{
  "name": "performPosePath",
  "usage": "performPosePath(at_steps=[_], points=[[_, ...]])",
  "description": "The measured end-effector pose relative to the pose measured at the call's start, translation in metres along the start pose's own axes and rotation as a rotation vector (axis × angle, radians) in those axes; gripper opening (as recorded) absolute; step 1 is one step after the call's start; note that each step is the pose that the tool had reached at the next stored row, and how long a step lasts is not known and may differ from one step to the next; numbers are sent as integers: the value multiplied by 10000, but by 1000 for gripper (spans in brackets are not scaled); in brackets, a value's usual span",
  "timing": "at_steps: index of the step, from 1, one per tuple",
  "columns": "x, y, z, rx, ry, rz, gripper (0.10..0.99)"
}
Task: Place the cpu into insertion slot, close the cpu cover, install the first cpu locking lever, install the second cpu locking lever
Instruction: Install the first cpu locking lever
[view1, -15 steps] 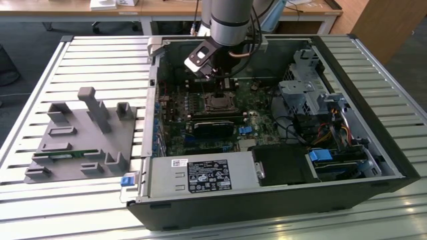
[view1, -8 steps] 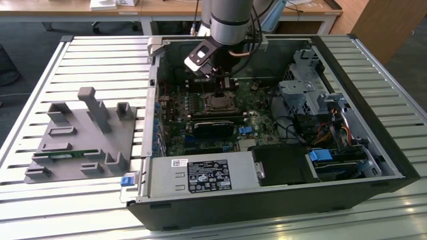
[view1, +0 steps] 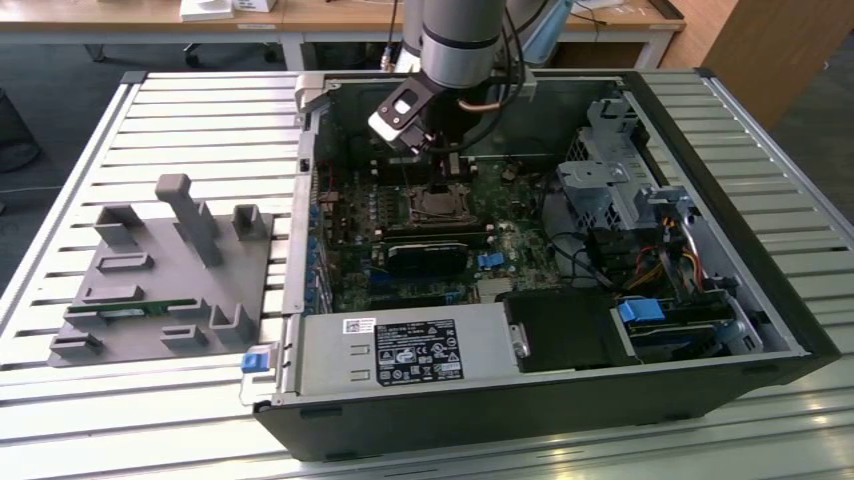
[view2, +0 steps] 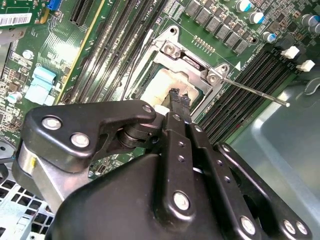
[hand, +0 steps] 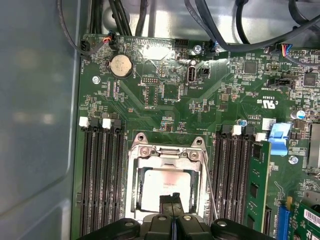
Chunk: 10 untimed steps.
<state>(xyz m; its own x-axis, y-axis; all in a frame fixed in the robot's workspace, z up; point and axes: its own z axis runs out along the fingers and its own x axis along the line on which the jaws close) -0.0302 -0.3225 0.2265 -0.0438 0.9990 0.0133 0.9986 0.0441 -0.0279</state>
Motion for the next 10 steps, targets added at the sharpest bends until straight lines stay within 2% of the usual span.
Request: performPosePath(at_steps=[10], points=[[1, -2, -82, 1, -4, 0, 106]])
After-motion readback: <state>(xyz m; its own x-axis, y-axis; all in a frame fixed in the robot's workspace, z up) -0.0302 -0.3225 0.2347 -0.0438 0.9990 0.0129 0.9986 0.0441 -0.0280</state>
